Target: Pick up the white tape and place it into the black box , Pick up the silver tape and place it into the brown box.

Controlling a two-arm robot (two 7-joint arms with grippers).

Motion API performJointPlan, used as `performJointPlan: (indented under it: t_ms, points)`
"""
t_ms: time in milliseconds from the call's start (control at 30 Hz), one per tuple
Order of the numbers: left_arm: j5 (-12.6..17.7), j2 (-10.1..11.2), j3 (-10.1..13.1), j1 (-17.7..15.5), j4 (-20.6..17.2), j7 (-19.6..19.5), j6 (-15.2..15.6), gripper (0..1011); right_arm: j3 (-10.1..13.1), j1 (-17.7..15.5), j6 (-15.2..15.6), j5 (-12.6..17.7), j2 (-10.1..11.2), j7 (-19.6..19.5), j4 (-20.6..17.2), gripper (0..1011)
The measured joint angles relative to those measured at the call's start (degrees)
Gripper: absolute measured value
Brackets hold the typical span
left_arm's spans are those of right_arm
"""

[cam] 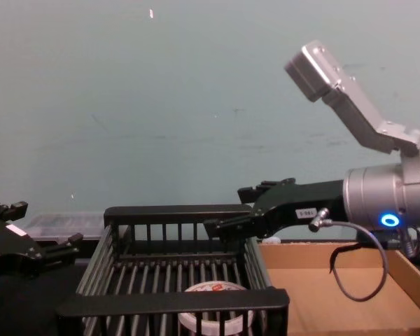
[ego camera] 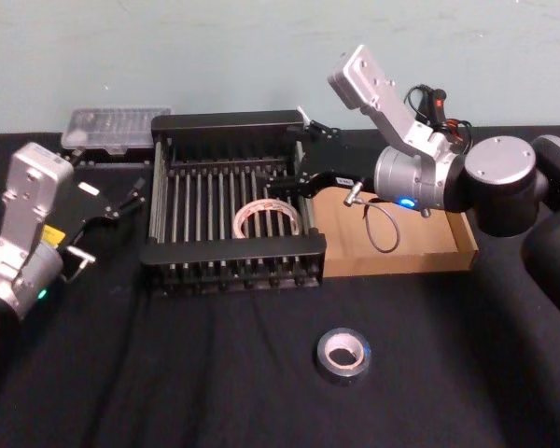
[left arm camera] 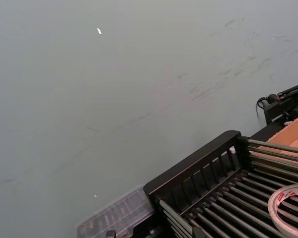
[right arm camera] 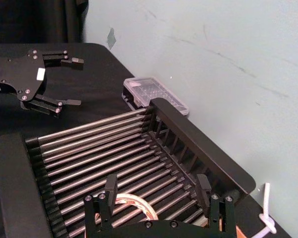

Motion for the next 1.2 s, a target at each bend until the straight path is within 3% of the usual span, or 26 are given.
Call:
performJointPlan:
  t_ms: [333,500,533,633,900,967,1200]
  points:
    - [0.0,0.0,0.0,0.0,0.0,0.0,0.0,1001,2.44,-3.35,2.23,2.27,3.48,-0.78,-7.35,1002]
    - [0.0,0.0,0.0,0.0,0.0,0.0,0.0,1001,4.6,-7.15,4.27,4.64,7.51,-1.26,-13.78,1002]
    - [0.0,0.0,0.0,0.0,0.0,0.0,0.0,1001,4.6,-7.15,4.27,4.64,7.51,-1.26,-13.78,1002]
    - [0.0,0.0,0.0,0.0,0.0,0.0,0.0,1001,6.0,-10.36,5.63,6.4,10.81,-1.48,-18.2,1002]
    - [0.0,0.0,0.0,0.0,0.0,0.0,0.0,1002,8.15,-16.18,7.69,9.34,16.28,-2.09,-24.85,1002]
    - [0.0,0.0,0.0,0.0,0.0,0.0,0.0,1001,8.85,-18.62,8.52,10.47,18.47,-2.34,-27.4,1002]
    - [0.0,0.0,0.0,0.0,0.0,0.0,0.0,1001,9.49,-23.46,10.17,12.61,22.97,-2.42,-32.35,1002]
